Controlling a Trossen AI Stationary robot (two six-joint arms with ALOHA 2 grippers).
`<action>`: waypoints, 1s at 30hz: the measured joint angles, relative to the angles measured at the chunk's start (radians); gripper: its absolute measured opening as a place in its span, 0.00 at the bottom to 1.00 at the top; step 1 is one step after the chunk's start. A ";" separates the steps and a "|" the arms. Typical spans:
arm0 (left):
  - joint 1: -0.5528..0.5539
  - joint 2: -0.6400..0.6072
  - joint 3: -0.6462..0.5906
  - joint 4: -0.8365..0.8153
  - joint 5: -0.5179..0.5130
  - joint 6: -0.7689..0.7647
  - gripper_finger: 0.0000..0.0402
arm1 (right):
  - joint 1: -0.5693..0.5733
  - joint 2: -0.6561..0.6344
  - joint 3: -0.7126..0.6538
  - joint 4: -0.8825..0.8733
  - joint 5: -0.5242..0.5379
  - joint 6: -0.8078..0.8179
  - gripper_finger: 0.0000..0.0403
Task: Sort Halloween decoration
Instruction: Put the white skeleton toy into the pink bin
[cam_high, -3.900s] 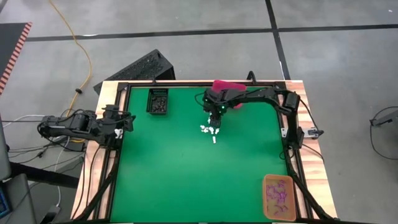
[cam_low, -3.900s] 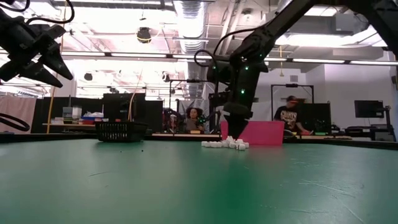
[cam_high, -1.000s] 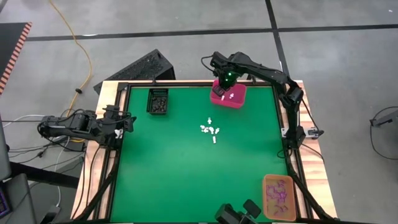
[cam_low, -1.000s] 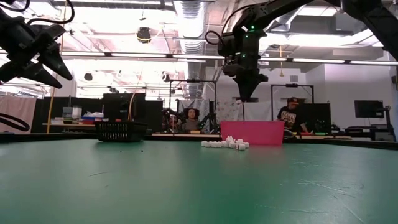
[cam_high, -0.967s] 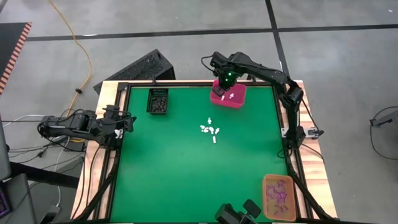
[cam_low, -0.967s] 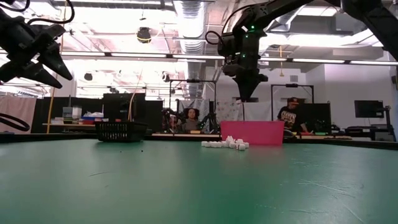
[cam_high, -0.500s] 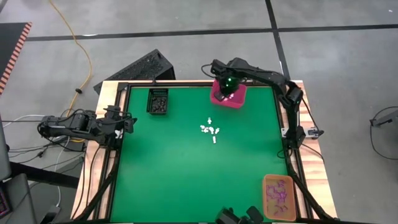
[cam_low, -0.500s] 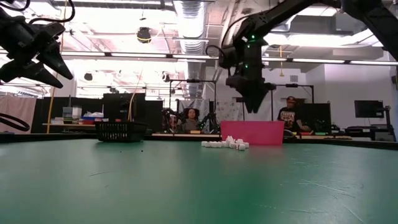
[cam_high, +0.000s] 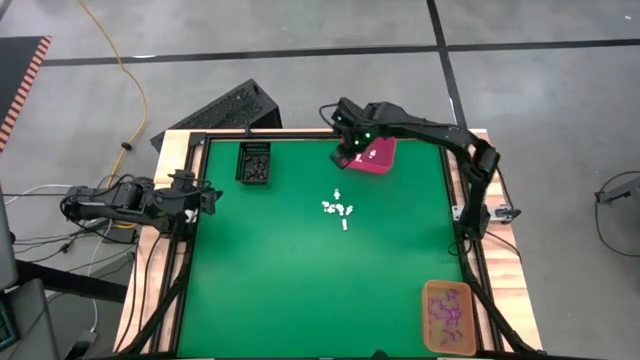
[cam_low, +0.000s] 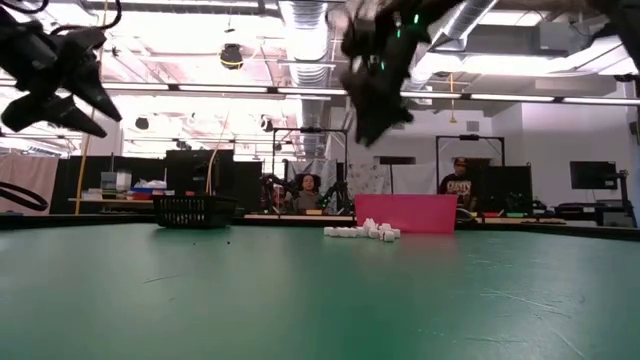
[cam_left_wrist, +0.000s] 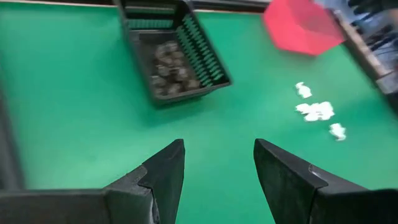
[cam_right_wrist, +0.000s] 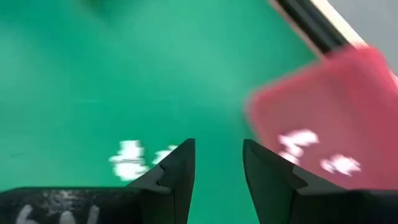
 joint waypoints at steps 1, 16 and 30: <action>0.000 0.000 0.000 0.022 0.006 0.000 0.46 | 0.024 -0.020 0.000 0.015 -0.009 -0.004 0.40; 0.000 0.000 0.001 0.149 0.095 0.003 0.46 | 0.644 -0.265 0.000 0.211 0.518 0.031 0.35; 0.000 0.000 0.001 0.113 0.178 -0.068 0.46 | 0.719 -0.280 0.000 0.334 0.588 0.055 0.34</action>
